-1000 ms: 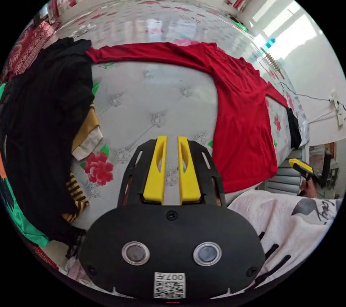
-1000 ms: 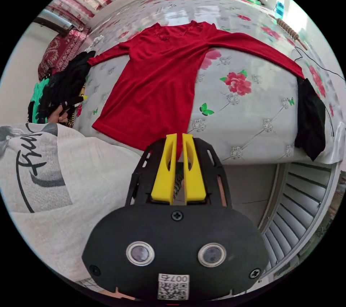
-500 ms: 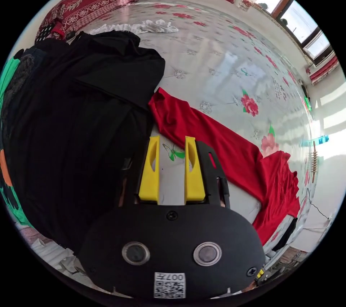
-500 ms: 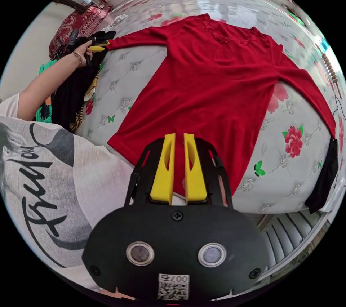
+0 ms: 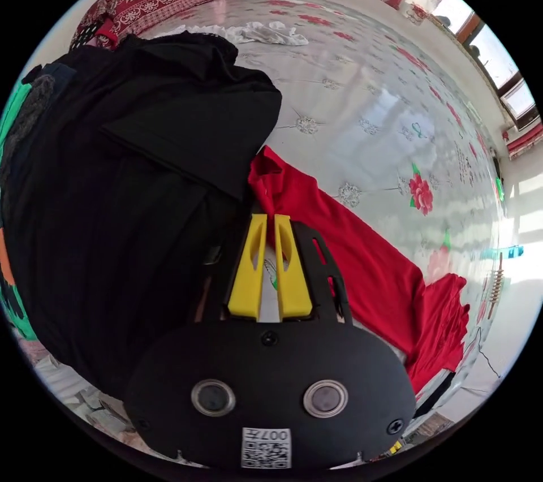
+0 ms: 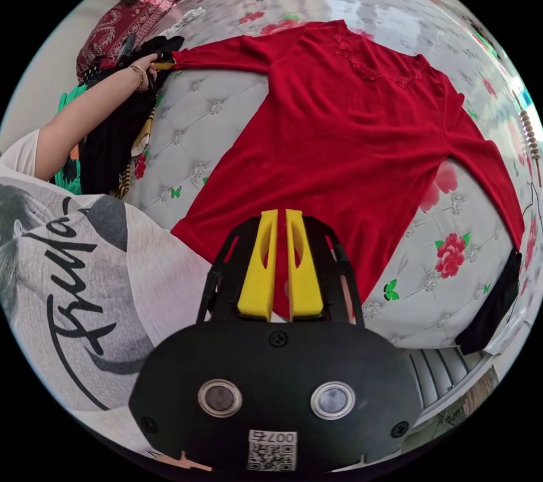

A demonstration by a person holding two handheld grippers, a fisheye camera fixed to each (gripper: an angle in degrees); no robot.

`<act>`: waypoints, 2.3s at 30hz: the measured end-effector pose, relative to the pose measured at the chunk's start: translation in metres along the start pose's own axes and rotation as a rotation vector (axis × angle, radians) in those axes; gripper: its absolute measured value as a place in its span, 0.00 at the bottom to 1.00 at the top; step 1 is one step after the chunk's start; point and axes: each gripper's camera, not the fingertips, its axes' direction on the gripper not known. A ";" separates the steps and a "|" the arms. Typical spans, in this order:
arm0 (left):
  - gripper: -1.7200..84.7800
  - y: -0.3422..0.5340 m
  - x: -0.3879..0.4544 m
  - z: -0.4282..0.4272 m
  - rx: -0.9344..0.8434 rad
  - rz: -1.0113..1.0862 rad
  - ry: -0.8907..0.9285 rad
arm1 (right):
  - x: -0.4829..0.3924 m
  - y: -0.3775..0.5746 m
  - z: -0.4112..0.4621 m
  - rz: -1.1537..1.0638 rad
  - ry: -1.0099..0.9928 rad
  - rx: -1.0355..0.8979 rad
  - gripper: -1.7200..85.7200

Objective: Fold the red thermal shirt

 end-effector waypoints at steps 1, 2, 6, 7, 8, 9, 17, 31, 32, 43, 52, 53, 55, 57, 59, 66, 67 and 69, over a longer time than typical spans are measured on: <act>0.02 0.006 -0.012 -0.013 0.047 -0.045 0.081 | 0.000 0.000 0.000 -0.001 0.001 0.003 0.02; 0.02 0.013 -0.023 -0.029 0.101 -0.084 0.138 | 0.000 0.000 0.000 -0.001 0.005 0.006 0.02; 0.01 0.033 -0.040 -0.078 0.241 -0.105 0.204 | 0.000 0.005 0.020 -0.009 0.084 -0.061 0.03; 0.01 0.039 -0.042 -0.089 0.258 -0.103 0.232 | 0.000 0.006 0.028 -0.018 0.105 -0.091 0.03; 0.01 0.045 -0.041 -0.098 0.271 -0.100 0.259 | -0.003 0.008 0.048 -0.051 0.143 -0.164 0.03; 0.01 0.049 -0.040 -0.102 0.276 -0.097 0.276 | -0.004 0.011 0.074 -0.089 0.163 -0.257 0.03; 0.01 0.136 0.086 -0.195 0.445 0.255 0.485 | 0.008 0.017 0.072 0.053 0.088 -0.160 0.03; 0.11 0.597 0.373 -0.132 -0.076 1.712 0.699 | 0.048 0.138 -0.012 0.427 0.116 0.237 0.04; 0.12 0.610 0.371 -0.123 -0.097 1.680 0.689 | 0.045 0.145 -0.012 0.433 0.110 0.252 0.05; 0.09 0.585 0.347 -0.034 -0.205 1.265 0.332 | -0.029 0.108 0.010 0.018 0.201 0.245 0.08; 0.08 0.610 0.351 0.021 -0.281 1.107 0.213 | -0.075 0.088 0.048 -0.103 0.270 0.028 0.04; 0.07 0.614 0.351 0.027 -0.295 1.095 0.209 | -0.086 0.091 0.038 -0.123 0.283 0.056 0.03; 0.07 0.619 0.351 0.035 -0.308 1.083 0.206 | -0.102 0.098 0.021 -0.156 0.285 0.094 0.03; 0.07 0.622 0.353 0.041 -0.314 1.077 0.198 | -0.118 0.105 0.007 -0.182 0.284 0.121 0.02; 0.07 0.625 0.358 0.050 -0.316 1.080 0.184 | -0.127 0.110 0.005 -0.203 0.299 0.126 0.02; 0.07 0.626 0.384 0.074 -0.306 1.095 0.190 | -0.160 0.110 0.058 -0.305 0.426 -0.018 0.02; 0.07 0.620 0.393 0.077 -0.285 1.101 0.188 | -0.164 0.109 0.054 -0.313 0.441 -0.002 0.02; 0.07 0.607 0.409 0.081 -0.248 1.110 0.182 | -0.174 0.106 0.025 -0.312 0.503 0.085 0.02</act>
